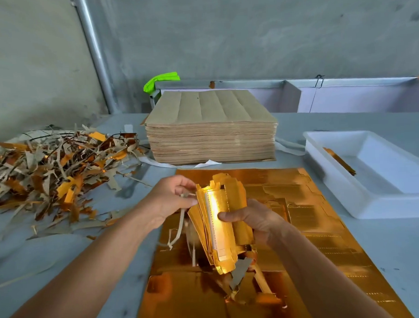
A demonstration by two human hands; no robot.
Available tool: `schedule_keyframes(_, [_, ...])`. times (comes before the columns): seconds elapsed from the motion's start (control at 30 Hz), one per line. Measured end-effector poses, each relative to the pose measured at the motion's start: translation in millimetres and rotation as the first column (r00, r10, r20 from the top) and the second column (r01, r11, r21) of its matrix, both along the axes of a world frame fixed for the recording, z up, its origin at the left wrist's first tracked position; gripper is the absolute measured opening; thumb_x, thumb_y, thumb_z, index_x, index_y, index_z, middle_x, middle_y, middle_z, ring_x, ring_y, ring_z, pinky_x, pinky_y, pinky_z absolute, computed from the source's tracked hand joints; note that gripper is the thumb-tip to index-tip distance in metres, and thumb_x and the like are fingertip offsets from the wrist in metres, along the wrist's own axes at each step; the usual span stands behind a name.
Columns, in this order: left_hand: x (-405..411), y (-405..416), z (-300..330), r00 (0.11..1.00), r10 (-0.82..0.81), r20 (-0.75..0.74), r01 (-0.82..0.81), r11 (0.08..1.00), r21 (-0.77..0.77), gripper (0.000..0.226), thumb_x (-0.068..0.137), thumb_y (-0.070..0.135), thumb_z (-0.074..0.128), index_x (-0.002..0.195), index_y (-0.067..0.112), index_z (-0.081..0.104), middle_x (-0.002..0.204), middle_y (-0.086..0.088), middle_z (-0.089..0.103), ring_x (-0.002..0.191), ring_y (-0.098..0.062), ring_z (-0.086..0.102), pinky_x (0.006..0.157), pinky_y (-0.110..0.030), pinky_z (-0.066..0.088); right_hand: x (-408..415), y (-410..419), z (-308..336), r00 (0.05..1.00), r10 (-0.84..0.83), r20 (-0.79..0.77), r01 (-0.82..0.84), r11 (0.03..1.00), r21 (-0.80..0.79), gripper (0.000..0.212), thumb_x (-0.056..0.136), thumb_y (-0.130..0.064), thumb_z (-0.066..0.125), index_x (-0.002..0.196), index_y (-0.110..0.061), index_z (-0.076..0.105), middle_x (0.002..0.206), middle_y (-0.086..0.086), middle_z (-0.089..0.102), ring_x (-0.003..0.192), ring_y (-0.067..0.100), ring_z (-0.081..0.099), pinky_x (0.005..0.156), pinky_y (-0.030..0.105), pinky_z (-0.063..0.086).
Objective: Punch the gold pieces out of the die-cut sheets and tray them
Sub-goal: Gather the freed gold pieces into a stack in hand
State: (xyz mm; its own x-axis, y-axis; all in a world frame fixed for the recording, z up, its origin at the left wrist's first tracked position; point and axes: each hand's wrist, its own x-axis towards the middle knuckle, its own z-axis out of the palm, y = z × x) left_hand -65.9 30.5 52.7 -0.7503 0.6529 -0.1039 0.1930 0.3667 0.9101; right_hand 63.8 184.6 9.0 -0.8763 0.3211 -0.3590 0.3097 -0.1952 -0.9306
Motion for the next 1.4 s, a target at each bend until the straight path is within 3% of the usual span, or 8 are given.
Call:
schedule_keyframes(0.1, [-3,4,3,1.0,0.003,0.017,-0.005,0.997,0.08,0.031,0.075,-0.007,0.071,0.096,0.015,0.063,0.083,-0.004,0.07,0.078,-0.015,0.067,0.069,-0.026,0.05,9,14,-4,0.988,-0.144,-0.056,0.135,0.982,-0.134,0.057,0.066,-0.007,0.079,0.119,-0.013,0.058,0.108,0.011,0.071,0.101,0.033,0.066,0.087,0.055,0.052])
schedule_keyframes(0.4, [-16,16,-9,0.976,0.219,-0.018,-0.212,0.96,0.18,0.021,0.078,-0.006,0.069,0.075,0.014,0.069,0.076,-0.001,0.065,0.06,-0.012,0.055,0.059,-0.022,0.047,39,49,-12,0.797,-0.596,-0.097,0.499,0.741,-0.45,0.047,0.062,-0.007,0.077,0.102,-0.021,0.058,0.103,0.012,0.068,0.094,0.038,0.062,0.063,0.055,0.053])
schedule_keyframes(0.57, [-33,9,-19,0.935,0.341,-0.1,-0.322,0.932,0.168,0.019,0.078,-0.006,0.07,0.081,0.013,0.07,0.077,0.0,0.066,0.059,-0.012,0.057,0.055,-0.019,0.046,60,67,-3,0.61,-0.764,-0.21,0.591,0.615,-0.522,0.062,0.085,-0.015,0.067,0.14,-0.023,0.04,0.127,0.011,0.059,0.111,0.038,0.057,0.075,0.06,0.05])
schedule_keyframes(0.73, [-56,-6,-15,0.835,0.441,-0.329,-0.399,0.897,0.191,0.016,0.08,-0.005,0.069,0.095,0.001,0.072,0.082,-0.004,0.067,0.061,-0.012,0.058,0.048,-0.01,0.047,82,79,18,0.507,-0.818,-0.272,0.665,0.572,-0.481,0.054,0.088,-0.02,0.064,0.138,-0.02,0.043,0.115,0.003,0.066,0.096,0.026,0.065,0.062,0.043,0.053])
schedule_keyframes(0.83, [-69,-14,-7,0.717,0.485,-0.502,-0.455,0.87,0.19,0.016,0.081,-0.004,0.068,0.097,-0.003,0.072,0.095,-0.018,0.071,0.079,-0.022,0.062,0.068,-0.023,0.048,99,88,22,0.481,-0.816,-0.32,0.683,0.578,-0.446,0.055,0.088,-0.022,0.064,0.139,-0.018,0.043,0.123,0.003,0.065,0.104,0.026,0.065,0.07,0.041,0.054])
schedule_keyframes(0.93, [-68,-11,-6,0.698,0.322,-0.639,-0.377,0.925,0.054,0.018,0.081,-0.004,0.068,0.099,-0.005,0.071,0.098,-0.02,0.071,0.09,-0.028,0.065,0.079,-0.027,0.042,111,95,25,0.466,-0.818,-0.336,0.69,0.574,-0.441,0.055,0.088,-0.021,0.064,0.139,-0.016,0.042,0.124,0.003,0.064,0.108,0.027,0.063,0.087,0.049,0.05])
schedule_keyframes(1.27, [-6,89,-38,0.787,-0.37,-0.495,0.107,0.871,-0.48,0.085,0.08,0.044,0.069,0.149,0.022,0.024,0.154,-0.003,0.028,0.14,-0.023,0.029,0.112,-0.041,0.03,133,92,15,0.416,-0.842,-0.344,0.672,0.54,-0.507,0.02,0.088,-0.019,0.063,0.105,-0.026,0.057,0.085,-0.008,0.075,0.076,0.016,0.073,0.067,0.039,0.054])
schedule_keyframes(1.4, [-9,105,-47,0.79,-0.388,-0.475,0.114,0.854,-0.508,0.032,0.087,0.022,0.066,0.118,0.019,0.059,0.116,-0.002,0.063,0.099,-0.014,0.062,0.082,-0.026,0.051,141,92,8,0.418,-0.85,-0.32,0.646,0.526,-0.553,0.019,0.086,-0.016,0.063,0.101,-0.026,0.058,0.085,-0.005,0.075,0.075,0.019,0.073,0.067,0.045,0.057])
